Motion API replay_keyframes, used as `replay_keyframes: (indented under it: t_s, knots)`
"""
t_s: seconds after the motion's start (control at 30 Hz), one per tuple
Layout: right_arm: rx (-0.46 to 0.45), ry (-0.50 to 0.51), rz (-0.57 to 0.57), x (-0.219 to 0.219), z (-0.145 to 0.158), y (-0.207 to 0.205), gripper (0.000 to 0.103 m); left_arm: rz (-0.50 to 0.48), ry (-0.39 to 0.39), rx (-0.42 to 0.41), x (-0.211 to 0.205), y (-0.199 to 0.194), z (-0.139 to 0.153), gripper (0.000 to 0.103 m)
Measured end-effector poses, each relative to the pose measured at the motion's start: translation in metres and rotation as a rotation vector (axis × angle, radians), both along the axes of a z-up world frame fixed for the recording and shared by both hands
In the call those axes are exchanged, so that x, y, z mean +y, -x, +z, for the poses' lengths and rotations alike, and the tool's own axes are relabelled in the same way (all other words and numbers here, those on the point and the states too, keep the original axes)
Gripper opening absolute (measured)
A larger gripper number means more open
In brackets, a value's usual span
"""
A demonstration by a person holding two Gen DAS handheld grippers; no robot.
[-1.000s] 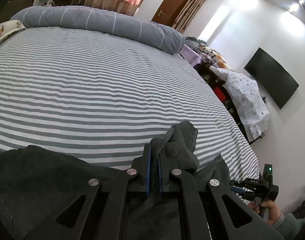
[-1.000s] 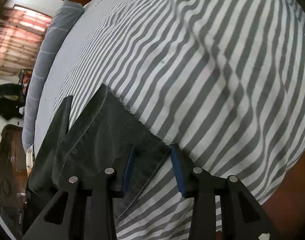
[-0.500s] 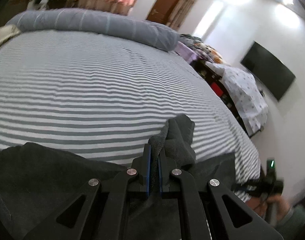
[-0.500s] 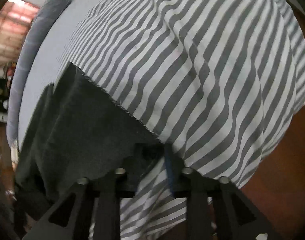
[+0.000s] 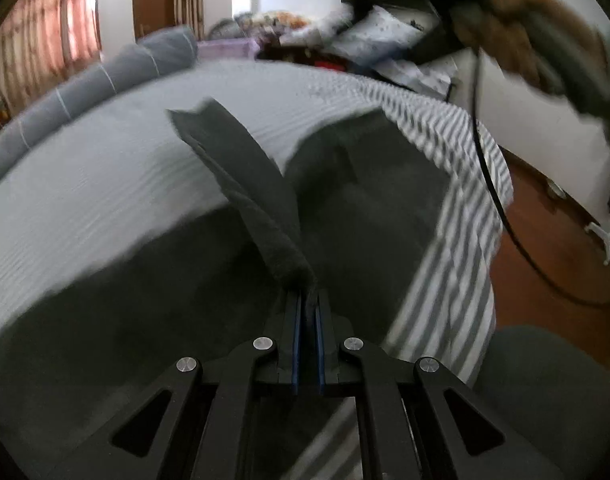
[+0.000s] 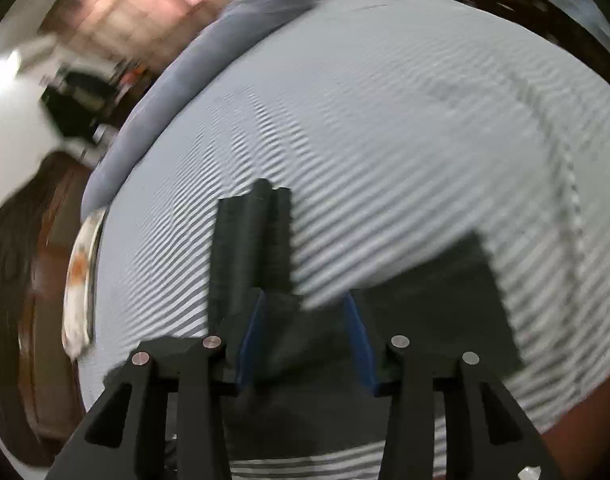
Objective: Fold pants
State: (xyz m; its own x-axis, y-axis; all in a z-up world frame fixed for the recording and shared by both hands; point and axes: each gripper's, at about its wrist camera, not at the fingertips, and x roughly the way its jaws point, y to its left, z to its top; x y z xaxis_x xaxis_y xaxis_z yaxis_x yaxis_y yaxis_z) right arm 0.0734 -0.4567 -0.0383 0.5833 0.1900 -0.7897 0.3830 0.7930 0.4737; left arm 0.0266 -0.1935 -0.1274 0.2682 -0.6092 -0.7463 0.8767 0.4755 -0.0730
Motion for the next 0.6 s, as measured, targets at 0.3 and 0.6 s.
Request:
replay_keyframes:
  t_s: [0.3,0.6]
  knots:
    - [0.246,0.273,0.346,0.124,-0.018,-0.119,0.045,0.016,0.007,0.014,-0.002,0.003,-0.015,0.006]
    - [0.505,0.513,0.343,0.158,-0.077,-0.184,0.045,0.046,0.069,0.066,0.008,-0.002,-0.023,0.006]
